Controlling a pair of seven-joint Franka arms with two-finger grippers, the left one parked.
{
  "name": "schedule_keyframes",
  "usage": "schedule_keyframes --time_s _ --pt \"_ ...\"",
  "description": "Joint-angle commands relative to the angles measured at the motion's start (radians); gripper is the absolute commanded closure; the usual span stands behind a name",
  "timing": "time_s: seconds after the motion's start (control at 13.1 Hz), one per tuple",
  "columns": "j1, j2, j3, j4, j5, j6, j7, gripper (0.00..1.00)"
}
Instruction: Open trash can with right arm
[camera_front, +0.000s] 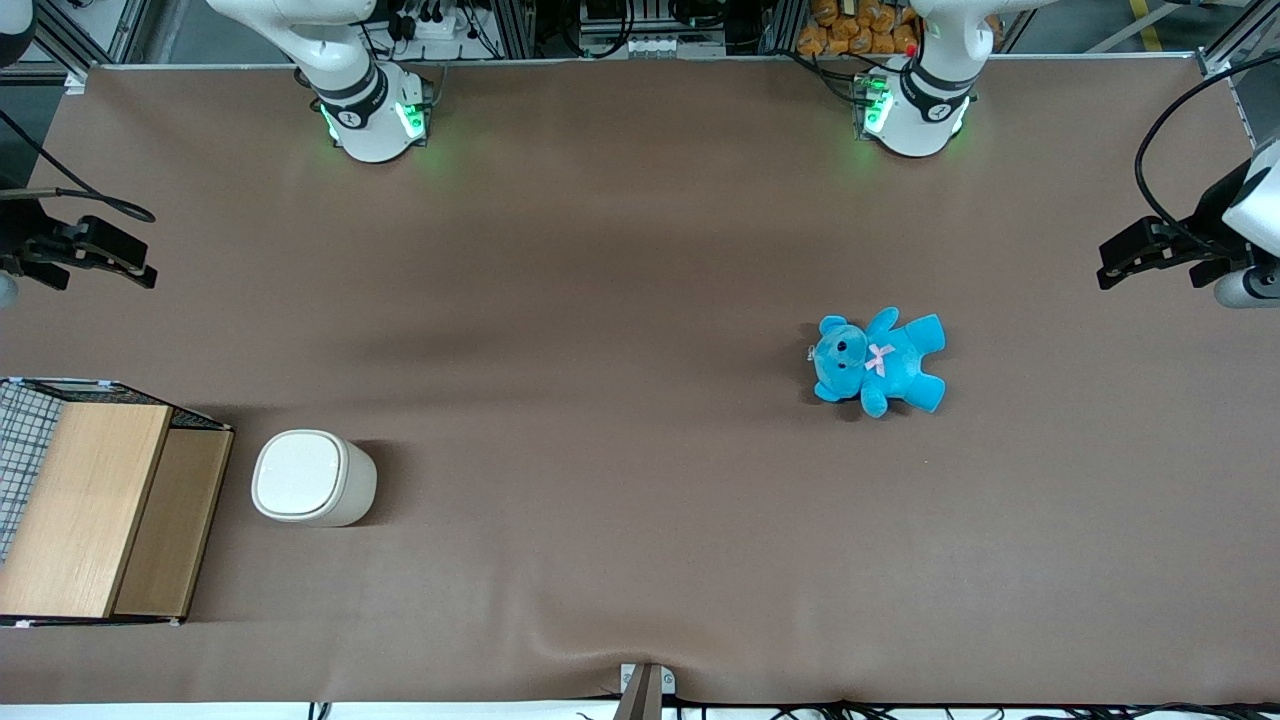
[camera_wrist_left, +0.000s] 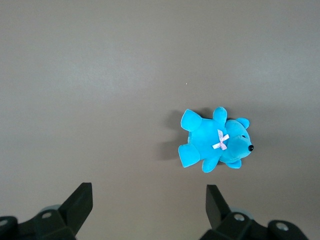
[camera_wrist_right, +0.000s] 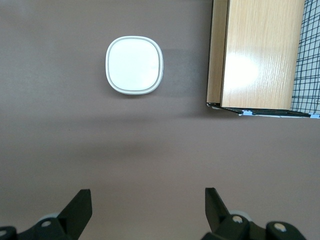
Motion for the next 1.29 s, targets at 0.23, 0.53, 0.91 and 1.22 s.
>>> schedule_keyframes --time_s 0.23,0.53,0.91,1.22 --pt "-0.007 0.01 0.005 0.02 -0.006 -0.017 0.01 0.0" --pt "-0.001 0.037 0.005 0.003 -0.008 -0.004 0.006 0.0" --pt "0.014 0.155 0.005 0.031 -0.026 0.104 0.006 0.18" --pt "0.019 0.287 0.005 0.146 -0.028 0.106 0.006 0.47"
